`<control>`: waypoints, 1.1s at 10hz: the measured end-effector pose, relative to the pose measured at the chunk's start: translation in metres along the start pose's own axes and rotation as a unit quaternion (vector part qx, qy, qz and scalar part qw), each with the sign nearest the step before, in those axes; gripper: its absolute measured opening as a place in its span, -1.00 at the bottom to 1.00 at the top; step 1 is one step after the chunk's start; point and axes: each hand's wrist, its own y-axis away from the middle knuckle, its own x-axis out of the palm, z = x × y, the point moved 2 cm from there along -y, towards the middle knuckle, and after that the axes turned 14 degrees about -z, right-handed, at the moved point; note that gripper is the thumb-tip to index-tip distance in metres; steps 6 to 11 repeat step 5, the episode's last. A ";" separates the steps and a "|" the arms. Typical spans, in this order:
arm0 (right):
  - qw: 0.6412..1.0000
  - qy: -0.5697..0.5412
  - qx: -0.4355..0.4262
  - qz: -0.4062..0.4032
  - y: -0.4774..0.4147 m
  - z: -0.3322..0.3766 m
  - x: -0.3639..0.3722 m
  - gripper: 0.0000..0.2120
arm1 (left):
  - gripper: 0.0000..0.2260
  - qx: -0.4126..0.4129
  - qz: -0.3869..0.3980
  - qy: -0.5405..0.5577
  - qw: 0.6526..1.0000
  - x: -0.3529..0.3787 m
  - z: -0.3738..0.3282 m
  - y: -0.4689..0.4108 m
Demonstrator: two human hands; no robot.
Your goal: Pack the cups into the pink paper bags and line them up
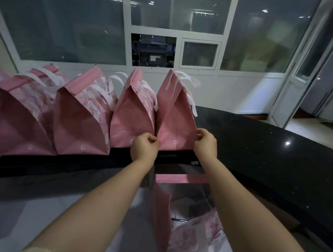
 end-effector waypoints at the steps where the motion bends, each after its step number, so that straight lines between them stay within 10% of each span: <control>1: 1.000 -0.006 0.009 0.002 0.006 0.002 0.008 -0.56 | -0.81 -0.003 0.000 -0.008 1.000 -0.007 0.003 -0.006; 11: 0.999 -0.009 -0.039 -0.016 0.009 0.039 -0.026 -0.67 | -0.89 0.091 0.041 -0.031 0.994 -0.037 -0.023 -0.026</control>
